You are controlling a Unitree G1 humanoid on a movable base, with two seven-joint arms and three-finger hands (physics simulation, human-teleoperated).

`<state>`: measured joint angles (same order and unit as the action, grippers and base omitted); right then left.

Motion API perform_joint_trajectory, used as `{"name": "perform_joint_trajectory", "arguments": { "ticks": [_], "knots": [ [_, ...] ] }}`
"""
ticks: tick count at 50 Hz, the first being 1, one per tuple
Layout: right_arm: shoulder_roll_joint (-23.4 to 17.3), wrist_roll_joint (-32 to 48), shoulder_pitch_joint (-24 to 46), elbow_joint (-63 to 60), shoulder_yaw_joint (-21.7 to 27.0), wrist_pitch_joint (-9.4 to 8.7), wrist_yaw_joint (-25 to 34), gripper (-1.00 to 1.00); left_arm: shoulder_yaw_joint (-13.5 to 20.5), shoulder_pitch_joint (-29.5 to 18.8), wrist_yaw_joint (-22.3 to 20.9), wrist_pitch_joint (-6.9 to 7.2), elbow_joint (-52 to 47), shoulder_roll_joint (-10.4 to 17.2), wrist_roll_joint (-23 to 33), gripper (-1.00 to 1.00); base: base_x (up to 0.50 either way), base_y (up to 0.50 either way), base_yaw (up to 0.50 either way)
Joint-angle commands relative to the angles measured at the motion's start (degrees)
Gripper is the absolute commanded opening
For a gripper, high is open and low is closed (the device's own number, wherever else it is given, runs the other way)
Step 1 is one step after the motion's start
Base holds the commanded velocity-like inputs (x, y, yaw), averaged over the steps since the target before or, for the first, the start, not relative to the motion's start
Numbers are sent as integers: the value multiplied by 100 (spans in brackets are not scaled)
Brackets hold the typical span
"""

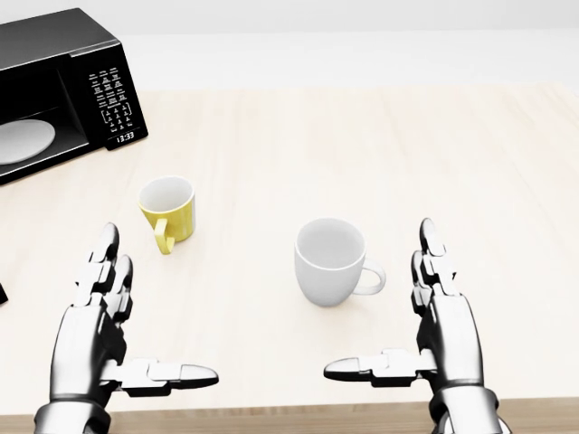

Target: Close the microwave.

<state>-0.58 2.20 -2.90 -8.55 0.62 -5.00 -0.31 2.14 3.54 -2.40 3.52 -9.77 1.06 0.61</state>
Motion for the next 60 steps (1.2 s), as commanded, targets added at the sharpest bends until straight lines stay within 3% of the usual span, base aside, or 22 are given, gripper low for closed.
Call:
{"name": "perform_joint_trajectory", "arguments": {
  "ticks": [1,19,22,25,29,47,60],
  "knots": [
    [46,225,-515,-1546,-192,0,28,100,14,539,-148,148,-1523,-43,-67,100,0,0,0],
    [-16,549,-1619,-5041,-743,0,-12,100,547,1697,-737,148,-4946,-326,-547,100,0,0,0],
    [17,638,-1853,-5142,-863,0,-25,100,516,2094,-602,148,-5021,-113,-865,100,0,0,0],
    [152,813,-2136,-5144,-968,0,80,100,458,2519,-222,148,-5022,321,-1238,100,0,0,0],
    [353,940,-2116,-5144,-906,0,283,100,421,2560,218,148,-5022,774,-1558,100,0,0,0],
    [449,1219,-2152,-5144,-1050,0,455,100,330,2745,381,148,-5022,1131,-2030,100,0,0,0],
    [335,1107,-2291,-5144,-1150,0,529,100,171,2778,439,141,-5022,1289,-1985,100,0,0,0]
  ]
}}
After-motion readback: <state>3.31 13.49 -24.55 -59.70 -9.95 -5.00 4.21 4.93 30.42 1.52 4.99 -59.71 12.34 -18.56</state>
